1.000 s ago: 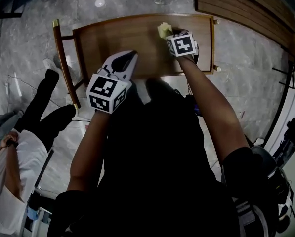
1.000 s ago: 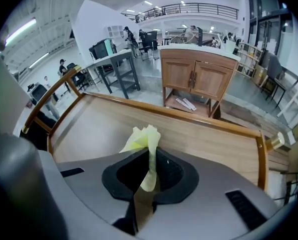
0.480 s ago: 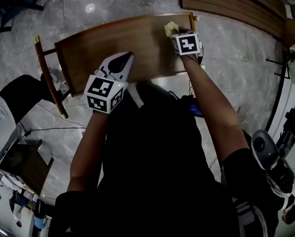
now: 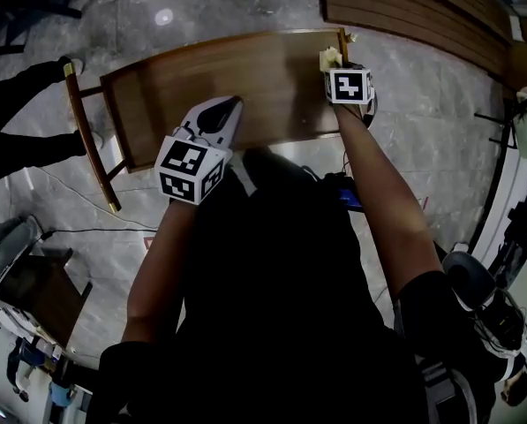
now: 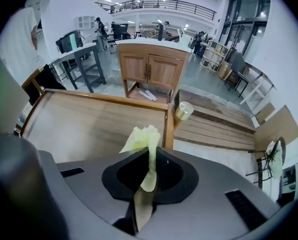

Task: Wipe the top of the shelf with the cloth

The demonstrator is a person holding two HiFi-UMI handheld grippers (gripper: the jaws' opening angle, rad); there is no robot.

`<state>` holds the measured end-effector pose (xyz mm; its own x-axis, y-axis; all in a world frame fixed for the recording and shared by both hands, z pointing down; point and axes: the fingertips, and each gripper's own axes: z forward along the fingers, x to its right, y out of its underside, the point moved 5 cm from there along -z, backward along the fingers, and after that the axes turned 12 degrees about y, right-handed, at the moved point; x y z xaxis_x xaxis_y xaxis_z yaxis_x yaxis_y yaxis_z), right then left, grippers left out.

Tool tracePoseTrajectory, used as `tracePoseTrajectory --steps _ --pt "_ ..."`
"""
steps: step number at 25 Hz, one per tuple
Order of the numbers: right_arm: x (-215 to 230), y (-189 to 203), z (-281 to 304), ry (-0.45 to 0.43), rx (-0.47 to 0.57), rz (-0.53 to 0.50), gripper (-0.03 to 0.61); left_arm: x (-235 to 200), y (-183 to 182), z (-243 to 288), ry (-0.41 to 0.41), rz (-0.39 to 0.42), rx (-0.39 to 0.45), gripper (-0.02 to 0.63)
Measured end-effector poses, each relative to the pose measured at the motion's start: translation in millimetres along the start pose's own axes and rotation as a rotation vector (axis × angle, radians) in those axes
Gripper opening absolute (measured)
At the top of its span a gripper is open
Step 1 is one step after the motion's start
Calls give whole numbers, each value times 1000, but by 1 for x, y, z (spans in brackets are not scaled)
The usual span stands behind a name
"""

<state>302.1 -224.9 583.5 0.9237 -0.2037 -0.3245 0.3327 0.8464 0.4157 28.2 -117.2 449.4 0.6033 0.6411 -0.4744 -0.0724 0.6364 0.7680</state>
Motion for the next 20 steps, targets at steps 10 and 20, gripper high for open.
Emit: tracePoseTrajectory --steps 10,20 --pt "-89 -37 -62 -193 177 9 40 -26 14 -85 -102 -39 64 11" --pt "-350 -64 -150 -586 226 -82 40 -69 43 -219 -192 -46 83 9"
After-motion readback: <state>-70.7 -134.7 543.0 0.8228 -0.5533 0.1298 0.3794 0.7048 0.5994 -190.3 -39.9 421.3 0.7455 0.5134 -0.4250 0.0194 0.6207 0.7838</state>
